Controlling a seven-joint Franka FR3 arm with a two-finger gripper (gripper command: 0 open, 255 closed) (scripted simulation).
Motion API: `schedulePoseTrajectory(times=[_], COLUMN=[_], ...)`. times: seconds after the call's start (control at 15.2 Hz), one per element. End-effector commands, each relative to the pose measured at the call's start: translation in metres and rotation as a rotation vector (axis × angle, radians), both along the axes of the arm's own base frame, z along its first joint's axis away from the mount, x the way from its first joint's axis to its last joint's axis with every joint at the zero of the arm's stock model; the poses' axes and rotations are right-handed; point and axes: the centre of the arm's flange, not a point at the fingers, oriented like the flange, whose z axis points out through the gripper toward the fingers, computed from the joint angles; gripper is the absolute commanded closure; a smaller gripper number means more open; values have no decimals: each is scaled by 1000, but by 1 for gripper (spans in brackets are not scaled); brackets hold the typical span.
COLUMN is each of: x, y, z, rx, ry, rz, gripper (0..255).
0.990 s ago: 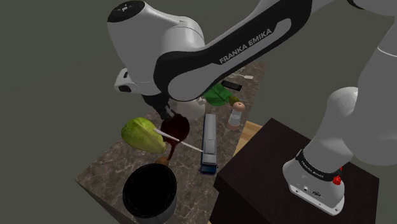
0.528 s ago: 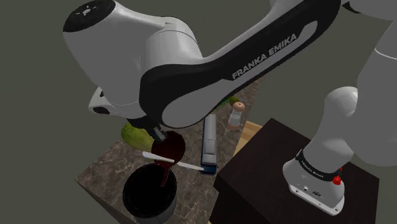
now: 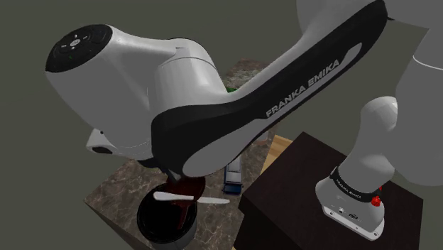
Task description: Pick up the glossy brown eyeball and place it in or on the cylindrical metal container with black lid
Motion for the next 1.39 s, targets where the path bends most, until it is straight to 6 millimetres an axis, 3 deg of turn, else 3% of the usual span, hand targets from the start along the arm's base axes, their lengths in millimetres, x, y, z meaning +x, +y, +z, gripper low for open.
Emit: schedulePoseTrajectory(times=[0.0,1.06,1.32], x=[0,0,0], y=[0,0,0], z=[-9,-97,-97], rx=[0,0,0], ry=[0,0,0], rz=[0,0,0], gripper=[255,255,255])
